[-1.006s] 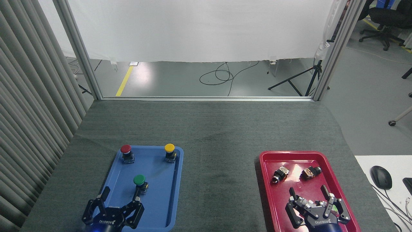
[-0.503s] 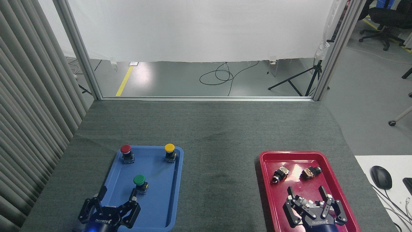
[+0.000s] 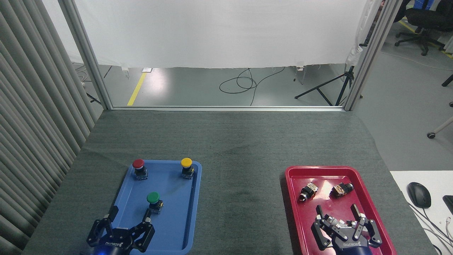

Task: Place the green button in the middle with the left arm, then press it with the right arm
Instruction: 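Move the left hand over the green button on the blue tray, then close the left hand around the green button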

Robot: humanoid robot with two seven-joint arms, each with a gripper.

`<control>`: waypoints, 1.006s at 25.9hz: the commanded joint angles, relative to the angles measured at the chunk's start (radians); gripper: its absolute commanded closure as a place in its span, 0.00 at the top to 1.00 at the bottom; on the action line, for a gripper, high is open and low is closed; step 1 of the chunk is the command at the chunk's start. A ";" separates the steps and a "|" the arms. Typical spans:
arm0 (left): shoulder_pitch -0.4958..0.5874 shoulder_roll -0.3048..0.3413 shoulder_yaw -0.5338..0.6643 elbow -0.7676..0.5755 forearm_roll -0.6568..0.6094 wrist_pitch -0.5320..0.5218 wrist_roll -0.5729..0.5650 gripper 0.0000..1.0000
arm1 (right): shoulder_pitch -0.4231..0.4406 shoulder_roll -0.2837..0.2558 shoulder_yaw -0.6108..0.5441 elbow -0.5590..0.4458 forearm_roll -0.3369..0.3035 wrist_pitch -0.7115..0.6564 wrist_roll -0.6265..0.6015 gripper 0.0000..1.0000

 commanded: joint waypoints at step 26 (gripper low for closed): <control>-0.173 -0.036 -0.048 0.362 -0.009 0.000 0.068 0.99 | 0.003 -0.002 -0.012 0.002 -0.001 -0.041 0.000 0.99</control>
